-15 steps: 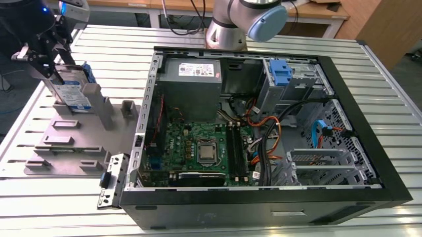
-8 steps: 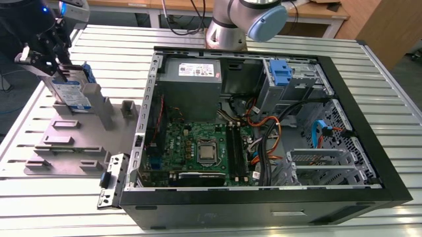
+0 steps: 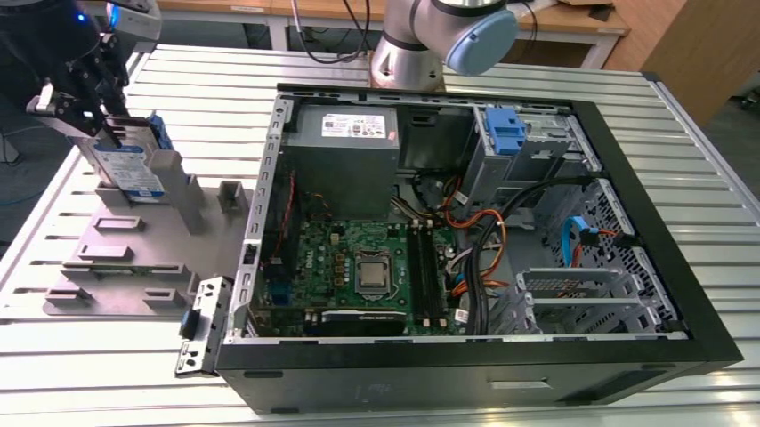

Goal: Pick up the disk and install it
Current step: 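Pick up the disk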

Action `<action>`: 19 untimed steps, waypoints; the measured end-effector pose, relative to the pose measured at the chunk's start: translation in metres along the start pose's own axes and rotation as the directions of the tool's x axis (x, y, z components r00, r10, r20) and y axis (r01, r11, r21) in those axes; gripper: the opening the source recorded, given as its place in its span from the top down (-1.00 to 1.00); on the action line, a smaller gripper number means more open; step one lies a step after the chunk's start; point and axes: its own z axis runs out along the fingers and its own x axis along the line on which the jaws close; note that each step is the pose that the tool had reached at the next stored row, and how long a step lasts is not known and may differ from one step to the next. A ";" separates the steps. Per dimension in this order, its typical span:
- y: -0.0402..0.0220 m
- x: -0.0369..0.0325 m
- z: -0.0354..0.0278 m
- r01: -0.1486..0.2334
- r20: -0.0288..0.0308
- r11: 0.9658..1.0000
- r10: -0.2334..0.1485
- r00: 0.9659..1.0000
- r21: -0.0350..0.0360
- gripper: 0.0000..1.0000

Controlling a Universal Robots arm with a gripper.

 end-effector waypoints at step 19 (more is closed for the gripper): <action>0.0000 0.0002 0.0007 0.006 -0.010 1.000 -0.006 1.000 0.000 0.11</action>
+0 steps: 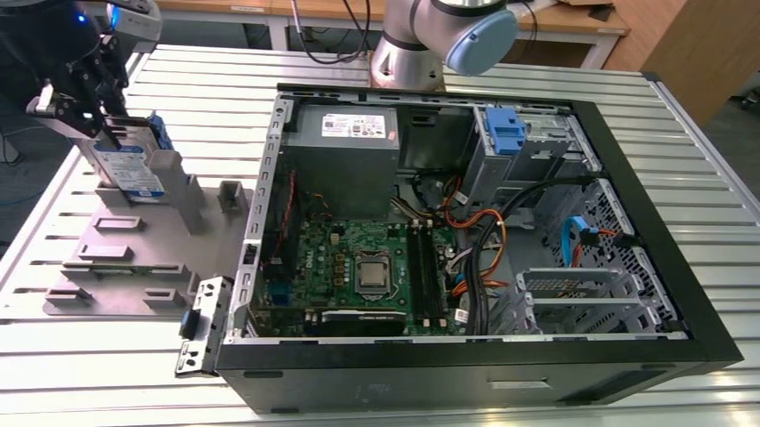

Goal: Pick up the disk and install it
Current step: 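Pick up the disk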

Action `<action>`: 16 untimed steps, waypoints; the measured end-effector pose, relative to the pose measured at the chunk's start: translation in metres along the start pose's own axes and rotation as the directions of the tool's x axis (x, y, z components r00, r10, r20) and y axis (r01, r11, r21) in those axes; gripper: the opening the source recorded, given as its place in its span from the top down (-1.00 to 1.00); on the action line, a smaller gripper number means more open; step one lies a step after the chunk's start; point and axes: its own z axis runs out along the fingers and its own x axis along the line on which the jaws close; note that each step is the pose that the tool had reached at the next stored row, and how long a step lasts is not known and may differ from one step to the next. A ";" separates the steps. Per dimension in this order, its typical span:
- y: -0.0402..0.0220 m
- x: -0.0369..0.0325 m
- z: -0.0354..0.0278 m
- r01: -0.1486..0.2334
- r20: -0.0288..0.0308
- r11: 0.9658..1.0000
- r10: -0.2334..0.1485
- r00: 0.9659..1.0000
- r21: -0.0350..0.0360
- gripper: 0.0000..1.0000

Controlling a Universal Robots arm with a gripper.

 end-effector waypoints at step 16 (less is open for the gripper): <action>0.0002 -0.0018 0.0007 0.008 -0.002 1.000 -0.008 1.000 0.000 0.11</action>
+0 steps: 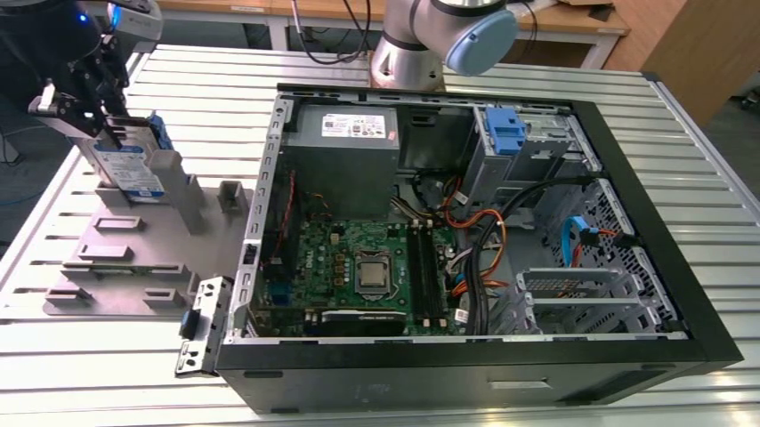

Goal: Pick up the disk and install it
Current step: 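Pick up the disk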

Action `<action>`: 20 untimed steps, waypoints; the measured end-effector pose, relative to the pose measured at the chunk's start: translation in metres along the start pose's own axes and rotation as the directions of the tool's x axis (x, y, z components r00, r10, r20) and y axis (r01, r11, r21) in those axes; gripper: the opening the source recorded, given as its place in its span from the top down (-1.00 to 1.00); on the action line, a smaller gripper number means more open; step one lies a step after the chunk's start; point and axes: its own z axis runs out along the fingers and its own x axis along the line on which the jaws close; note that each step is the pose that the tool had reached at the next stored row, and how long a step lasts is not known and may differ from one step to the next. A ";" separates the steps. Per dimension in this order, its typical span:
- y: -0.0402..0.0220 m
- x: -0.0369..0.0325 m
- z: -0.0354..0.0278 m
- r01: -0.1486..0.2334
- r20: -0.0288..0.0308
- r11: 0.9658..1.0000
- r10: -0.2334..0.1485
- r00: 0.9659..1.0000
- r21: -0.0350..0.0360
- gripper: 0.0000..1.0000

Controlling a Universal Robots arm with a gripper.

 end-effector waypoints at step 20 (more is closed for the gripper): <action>0.0000 -0.0002 -0.0039 0.000 0.000 1.000 0.000 1.000 0.000 0.27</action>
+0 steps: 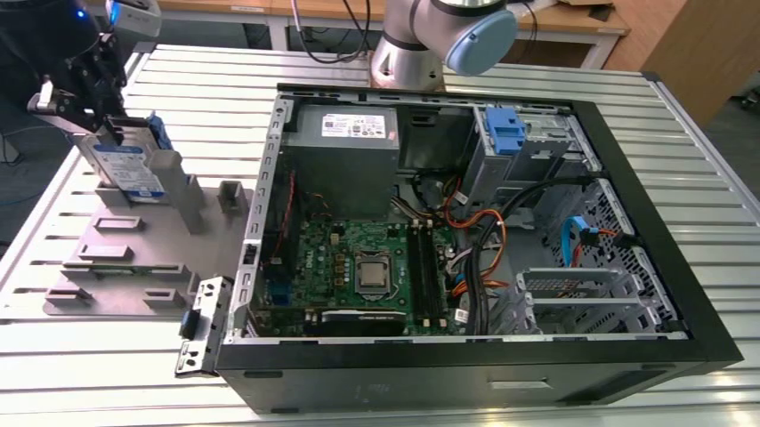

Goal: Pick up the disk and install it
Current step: 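Pick up the disk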

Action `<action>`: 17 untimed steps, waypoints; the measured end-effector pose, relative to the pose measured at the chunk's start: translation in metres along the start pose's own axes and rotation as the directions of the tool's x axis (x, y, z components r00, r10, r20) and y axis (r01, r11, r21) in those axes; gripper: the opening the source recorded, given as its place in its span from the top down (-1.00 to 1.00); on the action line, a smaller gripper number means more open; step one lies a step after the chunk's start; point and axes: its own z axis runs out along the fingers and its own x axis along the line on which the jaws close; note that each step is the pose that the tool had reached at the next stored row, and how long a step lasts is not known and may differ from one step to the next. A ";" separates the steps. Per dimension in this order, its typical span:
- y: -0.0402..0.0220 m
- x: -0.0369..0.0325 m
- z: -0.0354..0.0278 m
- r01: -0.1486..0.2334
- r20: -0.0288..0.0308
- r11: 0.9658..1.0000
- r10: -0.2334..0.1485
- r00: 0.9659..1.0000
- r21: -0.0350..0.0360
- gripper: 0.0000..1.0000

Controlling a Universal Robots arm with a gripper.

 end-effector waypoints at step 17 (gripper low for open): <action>0.0000 -0.0001 -0.0017 0.000 0.000 1.000 0.000 1.000 0.000 0.30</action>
